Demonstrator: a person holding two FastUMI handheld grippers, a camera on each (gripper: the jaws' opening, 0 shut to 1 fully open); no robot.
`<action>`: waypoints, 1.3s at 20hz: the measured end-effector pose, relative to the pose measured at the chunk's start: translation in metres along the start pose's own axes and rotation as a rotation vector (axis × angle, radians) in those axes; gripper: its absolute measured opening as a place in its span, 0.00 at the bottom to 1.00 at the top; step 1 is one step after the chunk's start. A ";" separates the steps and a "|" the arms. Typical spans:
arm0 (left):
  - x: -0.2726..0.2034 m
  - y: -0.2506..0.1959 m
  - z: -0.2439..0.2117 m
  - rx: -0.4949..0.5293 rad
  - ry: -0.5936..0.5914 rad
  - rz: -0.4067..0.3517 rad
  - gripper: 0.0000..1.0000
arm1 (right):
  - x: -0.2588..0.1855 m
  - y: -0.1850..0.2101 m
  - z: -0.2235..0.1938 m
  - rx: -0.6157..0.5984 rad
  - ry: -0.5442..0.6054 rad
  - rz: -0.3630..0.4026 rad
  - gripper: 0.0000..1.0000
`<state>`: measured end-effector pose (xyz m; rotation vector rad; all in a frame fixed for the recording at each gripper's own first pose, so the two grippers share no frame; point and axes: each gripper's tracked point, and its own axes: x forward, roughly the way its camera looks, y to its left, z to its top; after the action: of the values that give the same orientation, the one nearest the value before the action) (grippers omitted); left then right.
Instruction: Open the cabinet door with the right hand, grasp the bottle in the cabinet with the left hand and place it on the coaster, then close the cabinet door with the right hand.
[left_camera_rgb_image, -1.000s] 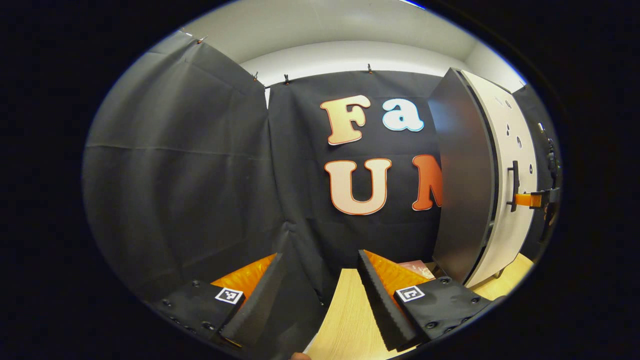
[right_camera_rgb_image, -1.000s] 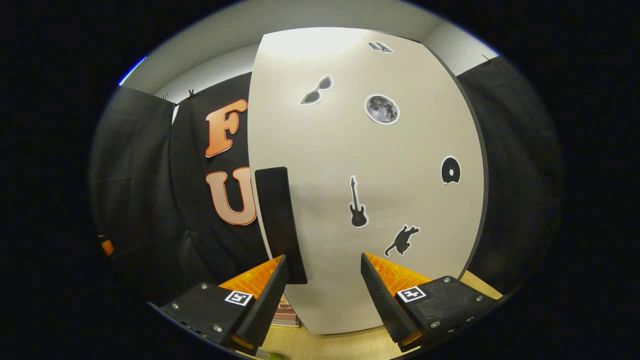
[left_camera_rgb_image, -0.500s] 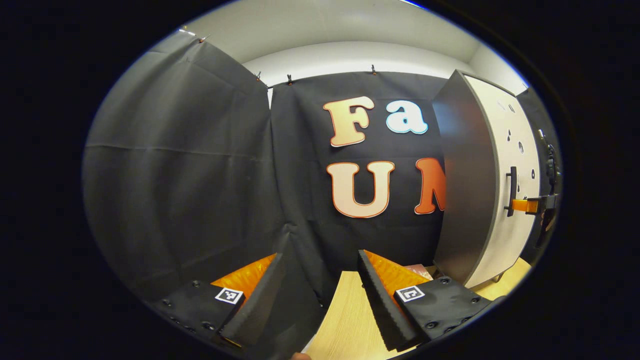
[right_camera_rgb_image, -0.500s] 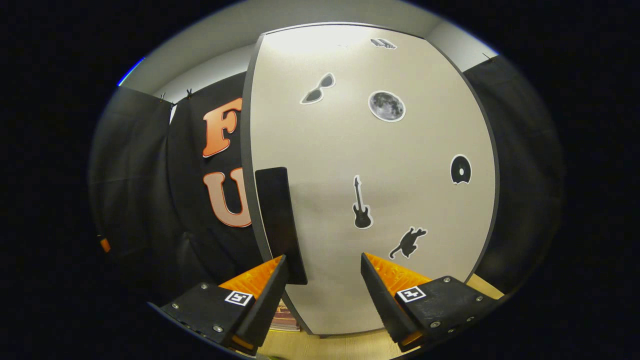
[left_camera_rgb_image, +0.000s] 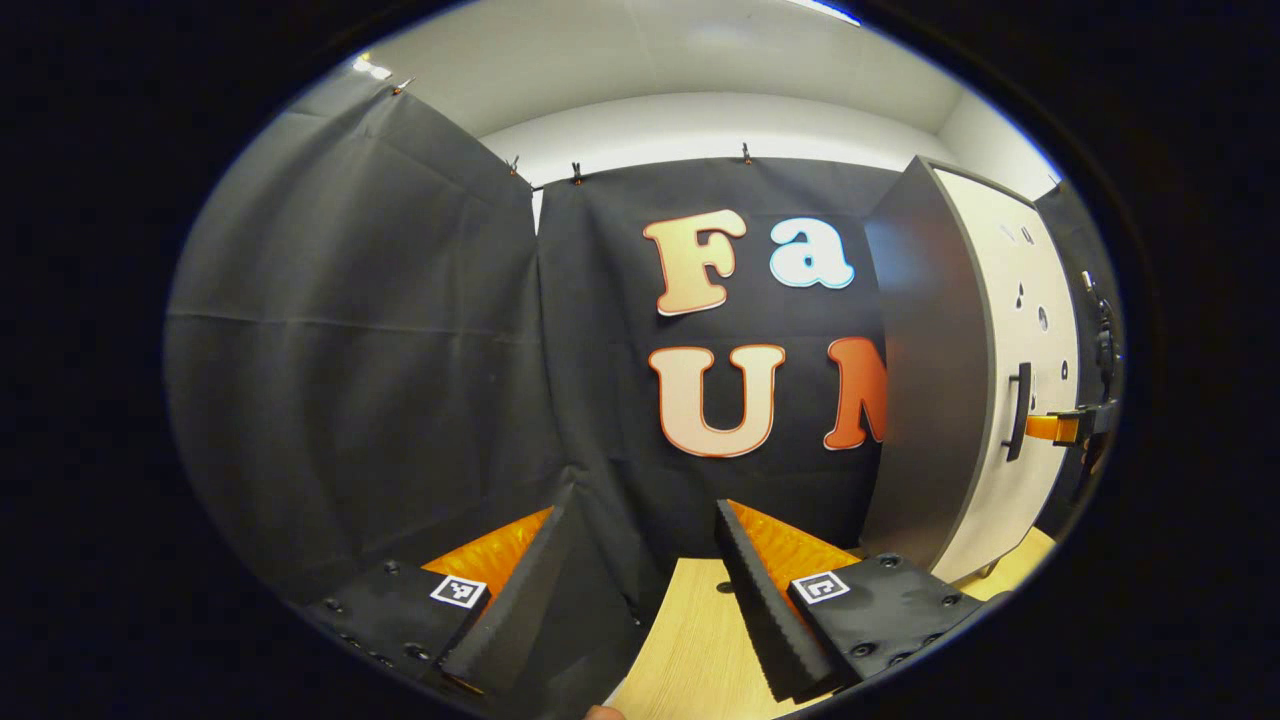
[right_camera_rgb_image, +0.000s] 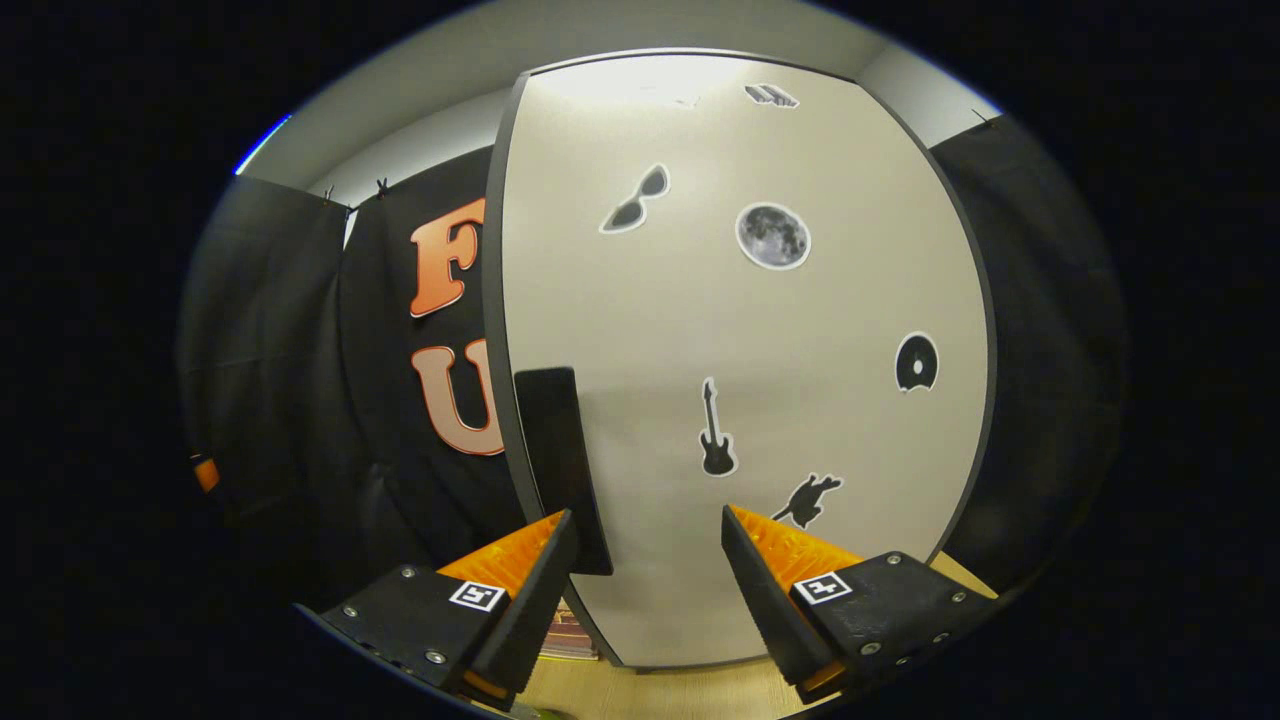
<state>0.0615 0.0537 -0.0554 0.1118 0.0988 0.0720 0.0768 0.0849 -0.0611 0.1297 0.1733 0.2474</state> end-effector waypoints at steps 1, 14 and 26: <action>0.000 -0.003 0.009 -0.004 -0.008 -0.004 0.94 | -0.011 -0.004 0.013 -0.007 -0.014 0.000 0.89; -0.027 -0.045 0.116 -0.065 -0.103 -0.090 0.94 | -0.184 -0.096 0.160 -0.161 -0.204 -0.110 0.89; -0.061 -0.102 0.146 -0.116 -0.114 -0.115 0.94 | -0.272 -0.172 0.191 -0.200 -0.228 -0.166 0.89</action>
<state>0.0226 -0.0679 0.0830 -0.0060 -0.0125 -0.0440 -0.1070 -0.1700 0.1417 -0.0555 -0.0681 0.0819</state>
